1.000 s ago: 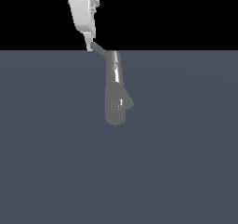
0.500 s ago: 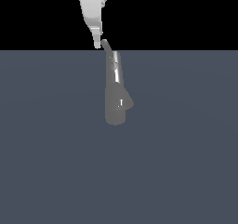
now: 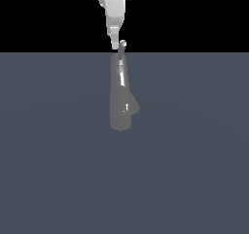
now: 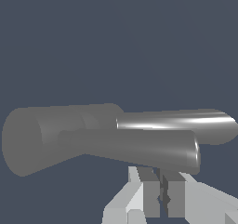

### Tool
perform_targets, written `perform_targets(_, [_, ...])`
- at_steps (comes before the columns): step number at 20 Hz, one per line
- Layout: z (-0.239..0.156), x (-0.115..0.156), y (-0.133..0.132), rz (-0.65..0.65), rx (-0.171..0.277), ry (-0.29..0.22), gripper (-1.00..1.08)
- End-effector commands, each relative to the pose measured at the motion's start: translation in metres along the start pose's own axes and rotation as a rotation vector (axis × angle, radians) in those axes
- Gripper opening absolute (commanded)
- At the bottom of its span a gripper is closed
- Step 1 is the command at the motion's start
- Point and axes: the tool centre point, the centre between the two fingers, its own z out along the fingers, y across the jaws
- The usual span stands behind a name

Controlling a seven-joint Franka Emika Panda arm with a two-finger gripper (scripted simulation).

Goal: Turn on the faucet by rotating a designated handle.

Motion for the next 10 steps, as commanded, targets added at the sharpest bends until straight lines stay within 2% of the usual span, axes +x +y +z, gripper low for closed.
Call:
perform_targets(1, [0.003, 0.035, 0.003, 0.028, -0.005, 0.003, -1.00])
perform_targets(5, [0.004, 0.062, 0.004, 0.031, -0.006, 0.003, -1.00])
perform_targets(6, [0.004, 0.062, 0.004, 0.031, -0.006, 0.003, -1.00])
perform_targets(7, [0.002, 0.031, 0.000, -0.010, -0.002, -0.002, -1.00])
perform_targets(10, [0.005, 0.042, -0.007, -0.006, -0.002, -0.001, -1.00])
